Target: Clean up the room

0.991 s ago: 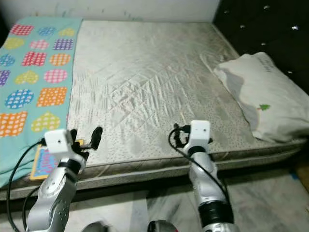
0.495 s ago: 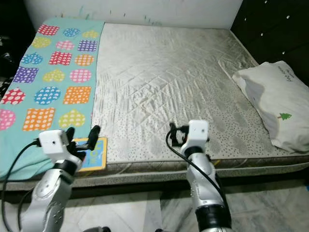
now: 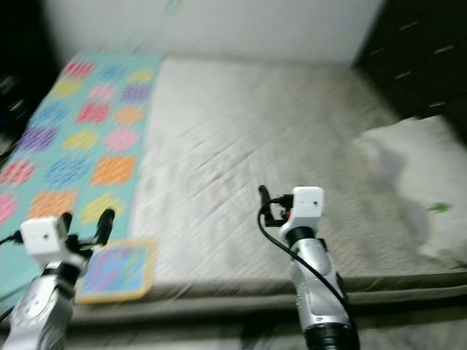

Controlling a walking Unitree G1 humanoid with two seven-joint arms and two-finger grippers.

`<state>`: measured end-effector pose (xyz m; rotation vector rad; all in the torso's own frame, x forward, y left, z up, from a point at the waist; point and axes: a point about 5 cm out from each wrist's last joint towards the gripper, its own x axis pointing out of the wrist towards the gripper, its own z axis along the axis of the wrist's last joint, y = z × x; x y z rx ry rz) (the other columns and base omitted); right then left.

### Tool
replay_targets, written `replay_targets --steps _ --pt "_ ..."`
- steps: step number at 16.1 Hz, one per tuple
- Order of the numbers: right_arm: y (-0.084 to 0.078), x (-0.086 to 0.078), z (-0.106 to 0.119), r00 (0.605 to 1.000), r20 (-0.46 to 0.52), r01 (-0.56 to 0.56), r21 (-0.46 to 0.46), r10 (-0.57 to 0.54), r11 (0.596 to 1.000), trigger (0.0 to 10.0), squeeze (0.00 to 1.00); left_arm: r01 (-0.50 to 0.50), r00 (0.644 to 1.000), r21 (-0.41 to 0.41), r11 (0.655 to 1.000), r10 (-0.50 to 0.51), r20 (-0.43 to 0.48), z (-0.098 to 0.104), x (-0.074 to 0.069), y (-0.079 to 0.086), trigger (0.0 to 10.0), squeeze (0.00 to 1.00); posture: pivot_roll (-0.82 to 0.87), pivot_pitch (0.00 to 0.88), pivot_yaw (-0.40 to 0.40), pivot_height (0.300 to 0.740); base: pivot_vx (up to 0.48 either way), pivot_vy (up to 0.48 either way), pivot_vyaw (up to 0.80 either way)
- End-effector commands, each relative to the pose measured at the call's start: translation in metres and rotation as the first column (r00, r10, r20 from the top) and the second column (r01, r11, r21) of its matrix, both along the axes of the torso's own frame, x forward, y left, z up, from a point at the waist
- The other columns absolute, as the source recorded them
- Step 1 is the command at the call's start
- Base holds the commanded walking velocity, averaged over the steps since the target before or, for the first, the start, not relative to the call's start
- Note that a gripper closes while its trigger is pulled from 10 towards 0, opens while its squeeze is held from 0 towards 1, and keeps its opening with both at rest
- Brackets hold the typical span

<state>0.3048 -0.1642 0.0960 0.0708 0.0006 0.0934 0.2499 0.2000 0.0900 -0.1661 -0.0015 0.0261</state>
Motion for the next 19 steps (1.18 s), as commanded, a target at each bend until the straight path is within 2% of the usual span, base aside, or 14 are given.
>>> replay_targets --steps 1,3,5,7,10,13,16,19 --pt "-0.001 0.0 -0.006 1.0 -0.02 0.001 -0.01 -0.002 1.0 10.0 0.0 0.023 0.999 0.011 1.0 -0.022 -0.025 -0.008 0.002 -0.009 10.0 0.0 0.03 0.0 -0.076 0.74 0.0 0.0 0.0" --pt "0.003 0.002 -0.01 1.0 -0.024 -0.015 -0.049 0.014 0.999 10.0 0.0 0.02 1.0 0.089 0.996 -0.018 -0.019 -0.008 0.01 -0.012 10.0 0.0 0.05 0.0 -0.105 0.74 0.0 0.0 0.0" --pt "0.005 -0.001 -0.022 0.998 -0.065 -0.009 -0.061 0.005 0.998 10.0 0.0 -0.004 1.0 0.131 0.991 0.005 -0.01 -0.009 0.012 -0.009 10.0 0.0 0.06 0.0 -0.116 0.74 0.0 0.0 0.0" --pt "0.01 -0.006 -0.029 0.996 -0.08 -0.045 -0.067 0.04 0.997 10.0 0.0 -0.03 0.999 0.117 0.993 0.031 -0.01 -0.014 0.009 -0.006 10.0 0.0 0.05 0.0 -0.115 0.74 0.0 0.0 0.0" --pt "0.015 -0.002 -0.027 0.996 -0.065 -0.064 -0.056 0.06 0.996 10.0 0.0 -0.093 0.995 0.111 0.989 0.096 -0.017 -0.019 0.0 -0.001 10.0 0.0 0.05 0.0 -0.074 0.74 0.0 0.0 0.0" --pt "0.007 0.003 -0.026 0.998 -0.065 -0.029 -0.053 0.025 0.998 10.0 0.0 -0.106 0.993 0.102 0.989 0.111 -0.045 -0.028 -0.008 0.005 10.0 0.0 0.04 0.0 -0.057 0.74 0.0 0.0 0.0" --pt "0.01 0.01 -0.025 0.998 -0.059 -0.039 -0.055 0.036 0.998 10.0 0.0 -0.102 0.992 0.079 0.992 0.107 -0.064 -0.034 -0.005 0.003 10.0 0.0 0.03 0.0 -0.054 0.74 0.0 0.0 0.0" --pt "0.017 0.018 -0.017 0.998 -0.04 -0.056 -0.059 0.054 0.997 10.0 0.0 -0.064 0.997 0.078 0.995 0.067 -0.037 -0.026 0.001 -0.006 10.0 0.0 0.04 0.0 -0.076 0.74 0.0 0.0 -0.4"
